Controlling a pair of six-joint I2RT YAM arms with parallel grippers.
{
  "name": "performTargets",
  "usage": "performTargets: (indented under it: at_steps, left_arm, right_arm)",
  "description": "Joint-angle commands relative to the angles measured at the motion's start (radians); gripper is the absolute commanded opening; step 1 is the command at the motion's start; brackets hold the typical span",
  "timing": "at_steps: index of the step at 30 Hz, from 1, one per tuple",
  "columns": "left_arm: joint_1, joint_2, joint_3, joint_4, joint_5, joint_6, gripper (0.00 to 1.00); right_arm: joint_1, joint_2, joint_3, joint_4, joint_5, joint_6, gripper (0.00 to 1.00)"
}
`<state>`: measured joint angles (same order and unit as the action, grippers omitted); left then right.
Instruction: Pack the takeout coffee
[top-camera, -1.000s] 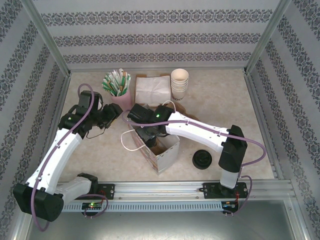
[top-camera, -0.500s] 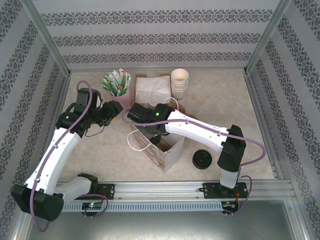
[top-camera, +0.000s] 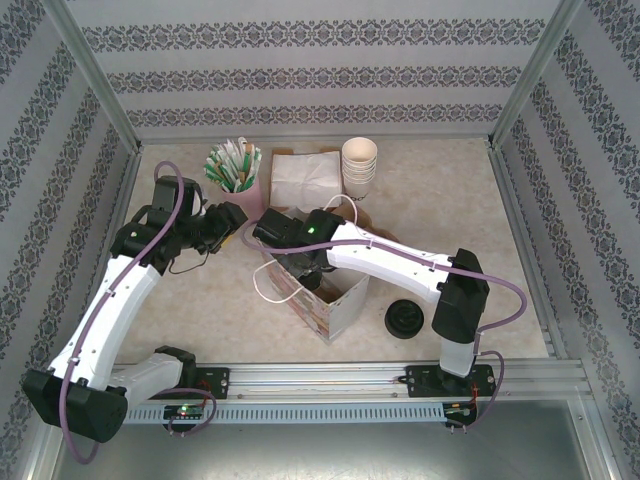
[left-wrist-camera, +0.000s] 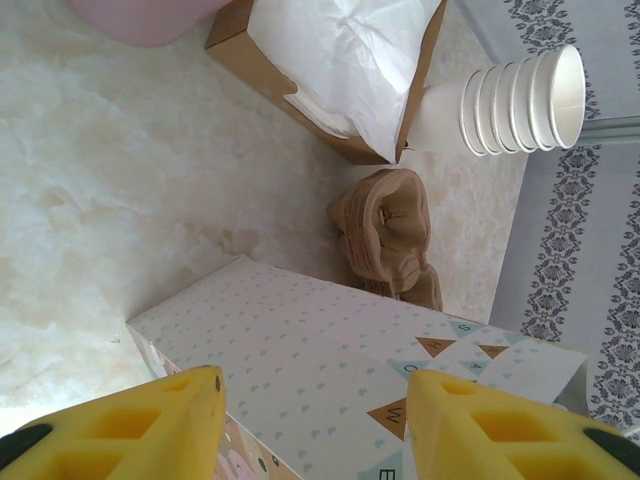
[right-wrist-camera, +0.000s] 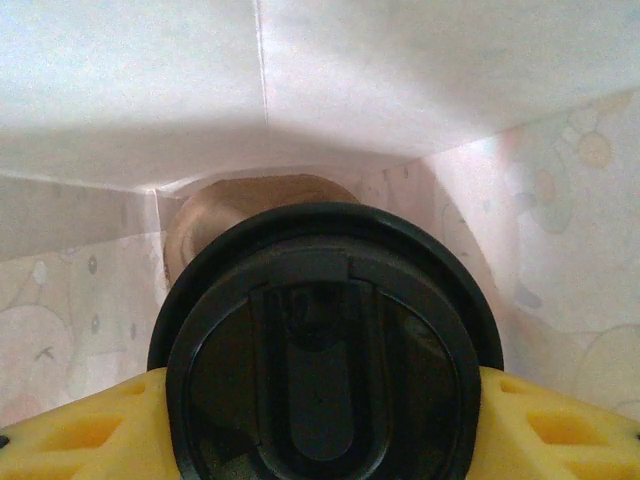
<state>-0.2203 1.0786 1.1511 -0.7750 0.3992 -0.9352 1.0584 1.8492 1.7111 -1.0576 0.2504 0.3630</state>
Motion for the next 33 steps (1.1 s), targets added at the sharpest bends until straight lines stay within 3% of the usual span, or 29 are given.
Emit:
performTargets:
  at_steps: [1,10,26,33]
  left_arm:
    - [0.008,-0.001,0.031,-0.032,0.016,0.024,0.52]
    - [0.007,0.002,0.051,-0.042,0.022,0.030,0.52]
    - [0.007,-0.003,0.056,-0.063,0.030,0.038,0.53]
    - [0.007,-0.007,0.049,-0.060,0.028,0.033,0.53]
  right_arm:
    - [0.014,0.070,-0.084,-0.051,-0.099,0.021,0.51]
    - [0.009,0.100,-0.083,-0.058,-0.160,0.050,0.51]
    - [0.009,0.091,0.112,-0.166,-0.120,0.063,0.51]
    - [0.000,0.108,0.122,-0.171,-0.145,0.063,0.51]
